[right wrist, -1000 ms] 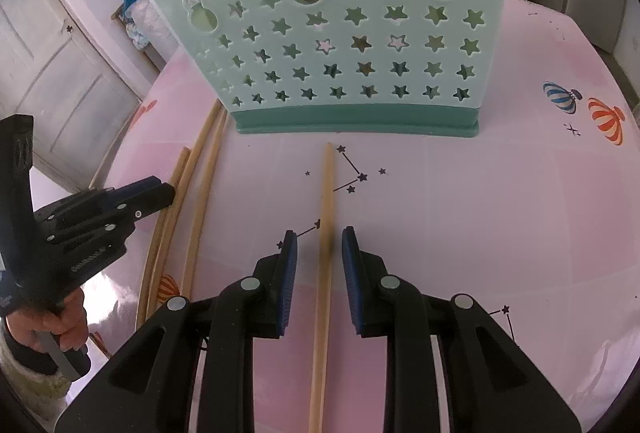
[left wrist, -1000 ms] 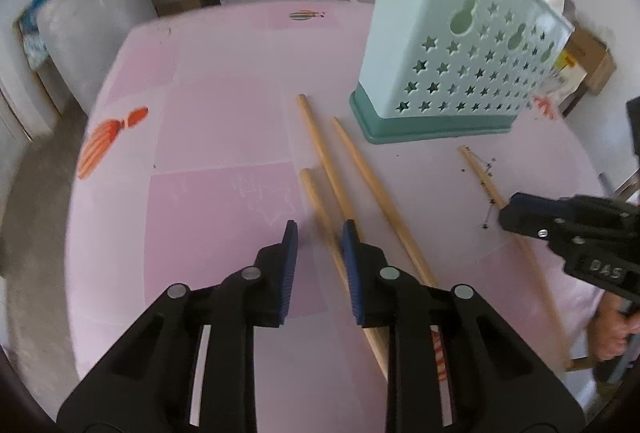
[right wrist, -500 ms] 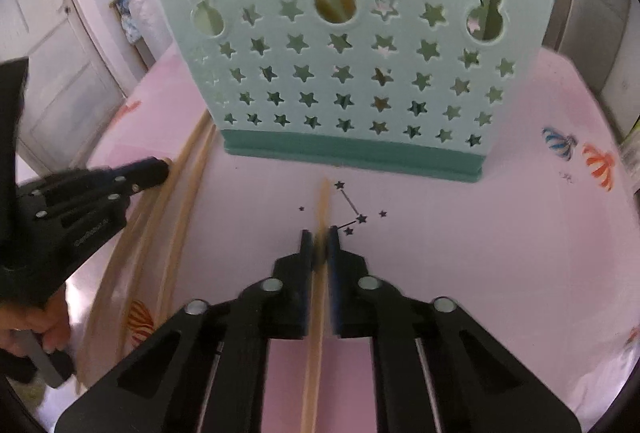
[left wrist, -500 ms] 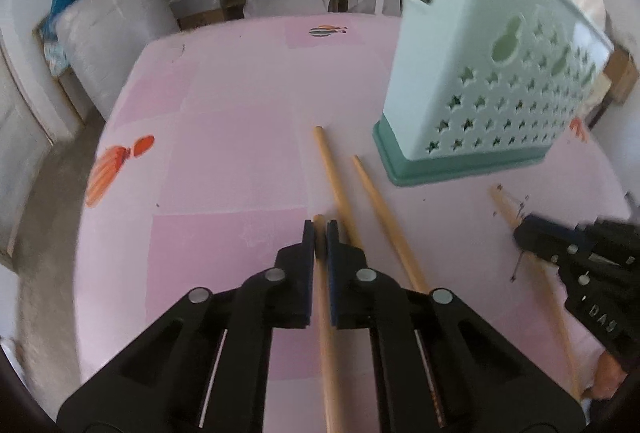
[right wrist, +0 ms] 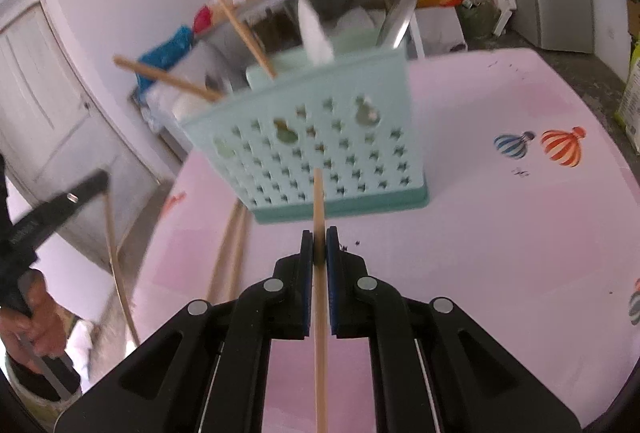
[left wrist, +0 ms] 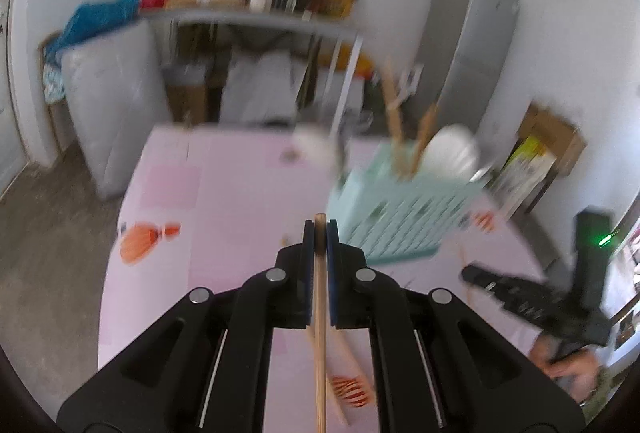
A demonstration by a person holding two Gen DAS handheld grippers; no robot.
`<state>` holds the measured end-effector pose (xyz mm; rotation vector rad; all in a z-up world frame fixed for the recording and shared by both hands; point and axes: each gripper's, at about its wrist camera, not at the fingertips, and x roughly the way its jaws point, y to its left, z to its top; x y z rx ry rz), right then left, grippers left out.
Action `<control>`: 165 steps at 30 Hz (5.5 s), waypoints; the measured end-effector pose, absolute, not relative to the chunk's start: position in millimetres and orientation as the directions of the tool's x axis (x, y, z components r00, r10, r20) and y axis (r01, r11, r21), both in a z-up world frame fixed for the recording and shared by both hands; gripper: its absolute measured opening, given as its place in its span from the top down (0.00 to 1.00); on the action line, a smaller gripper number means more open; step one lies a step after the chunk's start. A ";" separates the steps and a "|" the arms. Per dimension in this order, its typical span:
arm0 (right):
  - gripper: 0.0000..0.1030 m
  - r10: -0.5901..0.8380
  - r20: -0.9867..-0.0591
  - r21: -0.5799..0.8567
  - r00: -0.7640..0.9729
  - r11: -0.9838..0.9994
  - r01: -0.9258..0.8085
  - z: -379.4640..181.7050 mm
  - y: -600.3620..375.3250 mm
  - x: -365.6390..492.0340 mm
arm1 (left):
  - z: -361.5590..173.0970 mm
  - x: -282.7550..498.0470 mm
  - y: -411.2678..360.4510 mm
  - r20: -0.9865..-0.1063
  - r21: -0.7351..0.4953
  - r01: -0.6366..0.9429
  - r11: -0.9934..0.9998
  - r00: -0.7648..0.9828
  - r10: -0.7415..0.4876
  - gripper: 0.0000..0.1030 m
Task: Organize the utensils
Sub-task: 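Lift the chopstick into the caddy and open the left tool while the right tool carries its chopstick, then lower the chopstick into the caddy and open the right tool, then close the left tool on a chopstick while the right tool grasps another chopstick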
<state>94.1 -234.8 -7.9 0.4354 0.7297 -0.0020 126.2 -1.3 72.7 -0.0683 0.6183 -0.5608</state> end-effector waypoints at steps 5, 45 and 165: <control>0.93 0.141 -0.600 0.405 0.787 0.902 0.148 8.8 -241.3 79.2 | 134.6 96.6 -6.2 -0.357 -0.259 0.551 0.794 0.709 -0.608 0.96; 0.93 0.152 -0.560 0.475 0.815 0.864 0.166 16.1 -263.5 62.3 | 143.6 146.6 -105.1 -0.264 -0.253 0.597 0.761 0.714 -0.648 0.57; 0.93 0.130 -0.789 0.382 0.600 0.869 0.314 -72.2 -220.3 57.8 | -63.4 107.1 -61.1 -0.827 0.060 0.511 0.857 0.507 -0.244 0.75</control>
